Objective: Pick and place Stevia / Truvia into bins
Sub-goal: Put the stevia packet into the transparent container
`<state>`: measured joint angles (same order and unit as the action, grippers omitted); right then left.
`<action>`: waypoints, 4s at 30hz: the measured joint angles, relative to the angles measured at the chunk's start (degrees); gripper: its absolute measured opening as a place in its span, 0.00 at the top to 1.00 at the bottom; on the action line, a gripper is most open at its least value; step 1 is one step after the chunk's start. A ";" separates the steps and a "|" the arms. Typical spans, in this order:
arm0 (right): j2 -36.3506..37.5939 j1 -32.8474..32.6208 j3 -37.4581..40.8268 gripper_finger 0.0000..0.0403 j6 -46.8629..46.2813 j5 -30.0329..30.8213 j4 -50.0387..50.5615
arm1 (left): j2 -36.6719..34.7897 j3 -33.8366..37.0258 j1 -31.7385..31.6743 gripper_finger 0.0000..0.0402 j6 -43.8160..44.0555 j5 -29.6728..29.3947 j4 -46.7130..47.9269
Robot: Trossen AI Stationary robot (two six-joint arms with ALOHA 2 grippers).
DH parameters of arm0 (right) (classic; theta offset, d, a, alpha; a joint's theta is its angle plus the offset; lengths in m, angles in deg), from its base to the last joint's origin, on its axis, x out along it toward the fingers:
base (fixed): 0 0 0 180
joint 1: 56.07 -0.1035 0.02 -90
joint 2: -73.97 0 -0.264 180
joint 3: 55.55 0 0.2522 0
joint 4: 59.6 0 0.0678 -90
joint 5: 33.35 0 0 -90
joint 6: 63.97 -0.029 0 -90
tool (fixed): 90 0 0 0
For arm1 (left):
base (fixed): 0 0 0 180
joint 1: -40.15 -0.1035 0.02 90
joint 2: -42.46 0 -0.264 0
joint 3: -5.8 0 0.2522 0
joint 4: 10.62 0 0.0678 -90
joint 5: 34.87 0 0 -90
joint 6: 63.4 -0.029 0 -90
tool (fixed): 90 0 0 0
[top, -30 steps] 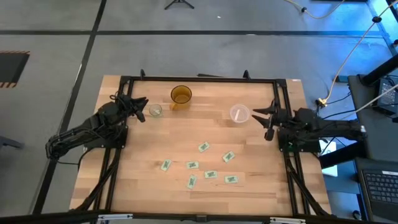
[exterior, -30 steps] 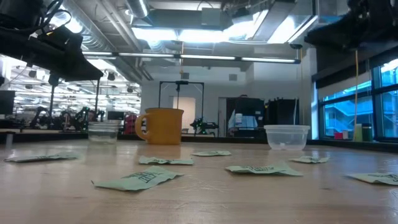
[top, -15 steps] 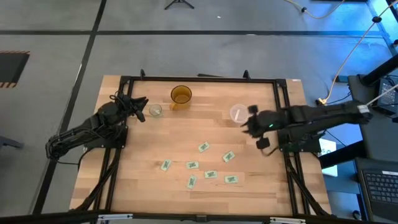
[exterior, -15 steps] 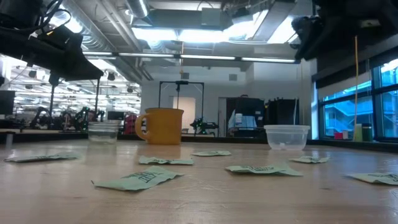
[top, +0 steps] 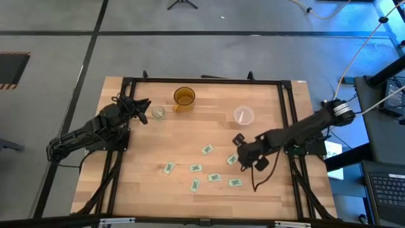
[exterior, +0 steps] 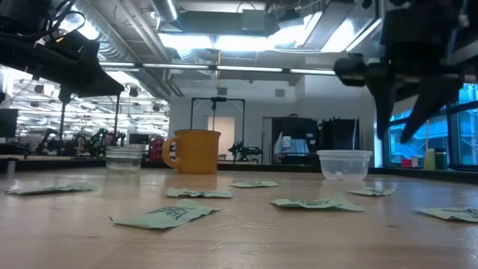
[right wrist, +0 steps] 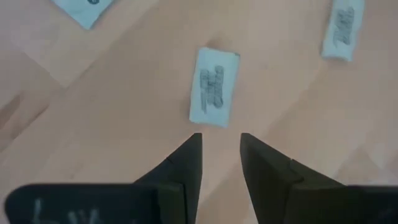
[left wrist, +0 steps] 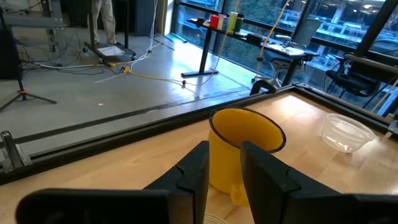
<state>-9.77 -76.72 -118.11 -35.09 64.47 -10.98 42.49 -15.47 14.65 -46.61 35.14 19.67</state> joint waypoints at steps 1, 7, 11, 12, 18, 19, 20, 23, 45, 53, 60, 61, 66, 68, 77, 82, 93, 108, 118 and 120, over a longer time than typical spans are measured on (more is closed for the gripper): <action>-1.15 -0.43 0.00 0.72 0.08 0.76 -1.13 | 0.00 0.00 0.02 0.79 0.00 -0.02 0.00; -6.90 -1.28 0.00 0.72 0.14 2.23 -4.72 | 0.02 0.00 0.00 0.79 0.00 -0.02 0.04; -9.75 -1.33 0.04 0.72 0.14 2.21 -5.23 | 0.01 0.00 0.02 0.79 0.00 -0.04 0.07; -10.17 -1.33 0.04 0.72 0.13 2.20 -5.24 | 0.01 0.01 0.02 0.79 0.00 -0.04 0.08; -10.78 -1.31 0.04 0.72 0.12 2.20 -5.19 | 0.00 0.00 0.02 0.79 0.00 -0.07 0.09; -10.78 -1.31 0.04 0.72 0.11 2.20 -5.21 | 0.00 0.00 0.02 0.79 0.00 -0.07 0.10; -10.79 -1.31 0.04 0.72 0.11 2.19 -5.23 | 0.02 0.00 0.02 0.79 0.00 -0.09 0.09; -11.56 -1.31 0.04 0.72 0.13 2.18 -5.31 | 0.01 0.00 0.02 0.79 0.00 -0.09 0.10; -13.08 -1.31 -0.02 0.78 -0.08 2.04 -5.34 | 0.02 0.00 0.02 0.79 0.00 -0.13 0.09; -13.10 -1.33 0.04 0.90 -0.10 1.55 -5.14 | 0.02 0.00 0.00 0.79 0.00 -0.11 0.09; -13.12 -1.33 0.04 0.98 -0.13 1.68 -5.29 | 0.01 0.00 0.01 0.79 -0.01 -0.11 0.09; -13.15 -1.33 0.04 0.99 -0.13 1.80 -5.39 | 0.00 0.00 0.02 0.79 -0.02 -0.11 0.09; -13.15 -1.33 0.04 0.99 -0.84 2.03 -5.60 | 0.00 0.00 0.00 0.79 0.00 -0.11 0.09; -12.93 -1.33 0.05 0.99 -2.92 2.17 -5.61 | 0.00 0.00 0.01 0.79 0.00 -0.11 0.09; -5.14 -1.24 -2.24 1.00 -6.79 7.51 -3.47 | 0.00 0.00 0.00 0.79 -0.02 -0.09 0.07; 1.92 -0.43 -5.63 1.00 -12.95 19.62 2.30 | 0.01 0.00 0.02 0.79 0.00 -0.09 0.07; 8.59 9.25 -7.77 1.00 -40.63 22.54 20.82 | 0.00 0.00 0.02 0.79 0.00 -0.08 0.02; 6.68 27.63 -7.74 1.00 -37.74 21.24 20.04 | 0.01 0.01 0.01 0.79 0.00 0.04 0.07; 2.65 31.68 -7.74 1.00 -35.89 17.77 18.73 | 0.09 0.01 0.02 0.79 0.00 0.07 0.50; 1.48 32.03 -7.74 1.00 -35.86 17.56 18.58 | 0.09 0.00 0.02 0.79 0.00 0.07 0.50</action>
<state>-8.29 -44.68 -125.84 -70.95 82.03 7.60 42.58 -15.47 14.67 -46.61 35.21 20.18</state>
